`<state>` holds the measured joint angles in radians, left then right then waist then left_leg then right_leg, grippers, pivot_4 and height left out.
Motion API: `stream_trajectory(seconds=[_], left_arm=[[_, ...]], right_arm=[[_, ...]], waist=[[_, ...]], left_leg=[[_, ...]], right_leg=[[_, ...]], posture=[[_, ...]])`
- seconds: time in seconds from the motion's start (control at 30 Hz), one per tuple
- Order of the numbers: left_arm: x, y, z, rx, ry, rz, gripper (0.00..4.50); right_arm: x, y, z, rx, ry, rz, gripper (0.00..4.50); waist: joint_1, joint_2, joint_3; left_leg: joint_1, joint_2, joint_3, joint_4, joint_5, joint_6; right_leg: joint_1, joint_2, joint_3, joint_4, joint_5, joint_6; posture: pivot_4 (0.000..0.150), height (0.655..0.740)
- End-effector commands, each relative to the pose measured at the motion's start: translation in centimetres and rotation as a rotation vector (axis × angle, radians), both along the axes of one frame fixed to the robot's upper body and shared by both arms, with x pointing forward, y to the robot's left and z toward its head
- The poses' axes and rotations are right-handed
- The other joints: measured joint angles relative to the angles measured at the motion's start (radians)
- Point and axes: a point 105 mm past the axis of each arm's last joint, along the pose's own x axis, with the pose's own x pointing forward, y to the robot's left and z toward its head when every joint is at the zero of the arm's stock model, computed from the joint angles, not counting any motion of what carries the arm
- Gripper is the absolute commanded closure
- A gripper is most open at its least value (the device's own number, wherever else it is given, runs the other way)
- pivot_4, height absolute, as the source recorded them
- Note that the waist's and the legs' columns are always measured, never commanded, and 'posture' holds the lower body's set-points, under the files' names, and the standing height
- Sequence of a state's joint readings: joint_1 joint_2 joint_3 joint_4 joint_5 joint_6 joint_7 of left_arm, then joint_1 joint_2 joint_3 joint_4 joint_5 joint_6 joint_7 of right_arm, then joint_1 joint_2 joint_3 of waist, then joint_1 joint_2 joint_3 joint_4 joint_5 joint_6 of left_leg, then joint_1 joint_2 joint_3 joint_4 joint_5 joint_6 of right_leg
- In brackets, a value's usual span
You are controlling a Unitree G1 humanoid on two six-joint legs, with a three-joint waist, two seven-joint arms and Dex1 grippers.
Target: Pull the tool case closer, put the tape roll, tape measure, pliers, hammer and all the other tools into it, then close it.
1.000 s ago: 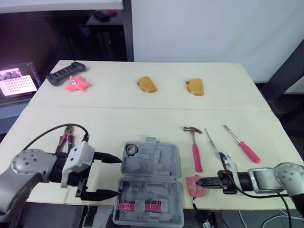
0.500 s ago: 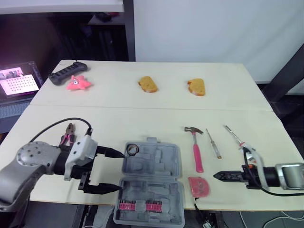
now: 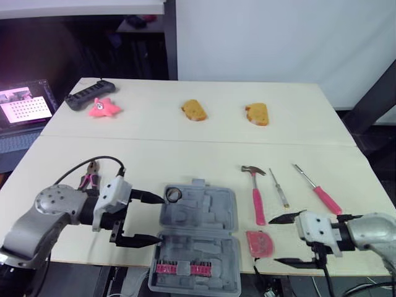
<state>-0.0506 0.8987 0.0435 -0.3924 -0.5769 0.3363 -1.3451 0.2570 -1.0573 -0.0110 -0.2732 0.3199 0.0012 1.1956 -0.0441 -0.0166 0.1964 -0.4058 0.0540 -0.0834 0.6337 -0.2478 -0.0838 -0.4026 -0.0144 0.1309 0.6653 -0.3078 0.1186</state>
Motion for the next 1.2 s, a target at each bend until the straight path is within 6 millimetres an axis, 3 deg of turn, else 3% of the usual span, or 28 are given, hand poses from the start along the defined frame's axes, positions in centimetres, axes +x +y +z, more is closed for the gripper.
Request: stream_trajectory(seconds=[0.03,0.37,0.53,0.7,0.8,0.87,1.0,1.2], left_arm=[[0.1,0.4,0.0,0.029,-0.051,0.009,0.00],[0.3,0.9,0.0,0.045,-0.074,0.049,0.00],[0.2,1.1,0.4,0.042,-0.082,0.061,0.00],[-0.2,1.1,0.6,0.033,-0.073,0.053,0.00],[-0.3,1.1,0.6,0.032,-0.069,0.048,0.00],[-0.3,1.1,0.6,0.032,-0.064,0.045,0.00],[-0.2,1.2,0.5,0.033,-0.057,0.044,0.00],[0.2,2.2,0.1,0.036,-0.054,0.083,0.00]], right_arm=[[0.3,0.1,-1.2,-0.002,-0.017,0.008,0.01],[2.4,0.5,-3.4,0.006,-0.076,-0.020,0.01],[1.9,0.4,-4.9,-0.026,-0.024,-0.001,0.01],[2.2,0.4,-4.9,0.004,0.005,-0.035,0.01],[2.3,0.6,-5.0,0.015,0.016,-0.047,1.28],[2.4,0.6,-4.9,0.015,0.015,-0.050,1.54],[2.4,0.8,-3.9,0.026,-0.002,-0.033,1.54],[2.6,2.1,0.4,0.076,0.026,-0.033,1.54]], waist=[[-0.001,0.000,0.000],[0.000,0.000,0.000],[-0.001,0.000,0.000],[-0.001,0.000,0.000],[-0.001,0.000,0.000],[-0.001,0.000,0.000],[-0.001,0.000,0.000],[-0.003,0.001,0.000]], left_leg=[[0.000,0.000,0.000,0.000,0.000,0.000],[0.007,0.000,0.000,-0.001,0.000,0.000],[0.015,0.000,0.000,-0.002,0.000,0.000],[0.015,0.000,0.000,-0.002,0.000,0.000],[0.015,0.000,0.001,-0.002,0.000,0.000],[0.015,0.000,0.000,-0.002,0.000,0.000],[0.015,0.000,0.000,-0.002,0.000,0.000],[0.015,0.000,0.000,-0.002,0.000,0.000]], right_leg=[[0.000,0.000,0.000,0.000,0.000,0.000],[0.007,0.000,0.000,0.000,0.000,0.000],[0.013,0.000,0.000,0.000,-0.001,-0.002],[0.013,0.000,0.000,0.000,-0.002,-0.003],[0.014,0.000,0.000,0.000,-0.002,-0.003],[0.014,0.000,0.000,0.000,-0.001,-0.002],[0.014,0.000,0.000,0.000,-0.001,-0.001],[0.013,0.000,0.001,0.001,-0.001,-0.001]], posture=[[0.150,0.7377],[0.150,0.7377],[0.150,0.7377],[0.150,0.7377],[0.150,0.7377],[0.150,0.7377],[0.150,0.7377],[0.150,0.7377]])
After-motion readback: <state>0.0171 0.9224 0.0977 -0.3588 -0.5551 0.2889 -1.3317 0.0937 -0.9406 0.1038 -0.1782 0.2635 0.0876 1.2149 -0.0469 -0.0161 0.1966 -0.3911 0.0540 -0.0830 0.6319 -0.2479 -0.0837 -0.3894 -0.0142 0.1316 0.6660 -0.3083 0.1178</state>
